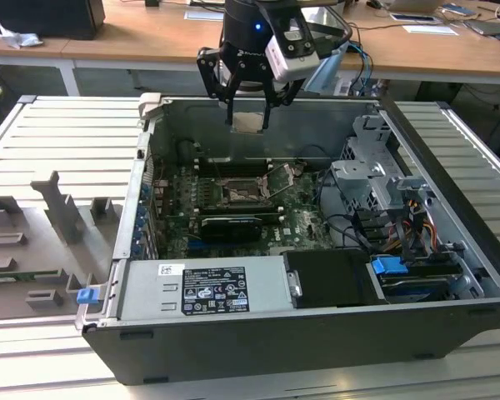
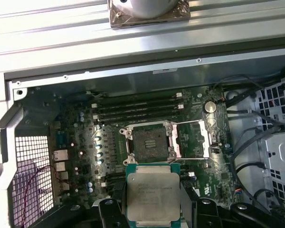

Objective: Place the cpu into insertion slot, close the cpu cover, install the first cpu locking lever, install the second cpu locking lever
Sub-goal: 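Place the cpu into insertion slot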

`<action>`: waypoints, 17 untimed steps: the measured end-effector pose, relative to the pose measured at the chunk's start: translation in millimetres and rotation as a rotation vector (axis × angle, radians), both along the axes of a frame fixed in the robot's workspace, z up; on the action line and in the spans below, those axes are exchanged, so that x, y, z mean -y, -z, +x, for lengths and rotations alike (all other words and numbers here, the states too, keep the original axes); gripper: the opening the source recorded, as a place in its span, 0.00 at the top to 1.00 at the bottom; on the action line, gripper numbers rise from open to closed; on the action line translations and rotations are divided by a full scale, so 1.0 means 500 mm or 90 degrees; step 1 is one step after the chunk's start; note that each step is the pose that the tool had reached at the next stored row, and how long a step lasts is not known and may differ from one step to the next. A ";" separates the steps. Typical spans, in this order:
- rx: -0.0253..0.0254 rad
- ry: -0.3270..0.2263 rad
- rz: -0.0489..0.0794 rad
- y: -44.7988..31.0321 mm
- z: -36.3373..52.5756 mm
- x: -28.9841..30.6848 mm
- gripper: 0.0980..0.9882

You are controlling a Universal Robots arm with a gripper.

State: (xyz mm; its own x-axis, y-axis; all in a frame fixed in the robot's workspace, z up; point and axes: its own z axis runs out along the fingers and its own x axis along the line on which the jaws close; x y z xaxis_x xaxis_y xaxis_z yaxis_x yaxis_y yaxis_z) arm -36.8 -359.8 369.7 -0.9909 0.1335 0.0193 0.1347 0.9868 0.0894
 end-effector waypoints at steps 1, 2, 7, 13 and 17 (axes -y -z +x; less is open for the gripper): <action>0.0000 0.003 0.000 0.000 0.000 0.000 0.50; 0.0000 0.005 0.000 0.000 0.000 0.000 0.50; 0.0000 0.014 0.000 0.000 0.000 0.000 0.50; 0.0000 0.024 0.000 0.000 0.000 0.000 0.50; 0.0000 0.030 0.000 0.000 0.000 0.000 0.50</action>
State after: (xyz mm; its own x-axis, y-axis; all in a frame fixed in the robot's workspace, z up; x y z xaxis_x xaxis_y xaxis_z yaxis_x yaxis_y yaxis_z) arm -36.8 -359.8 369.7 -0.9835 0.1801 0.0193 0.1811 0.9794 0.0893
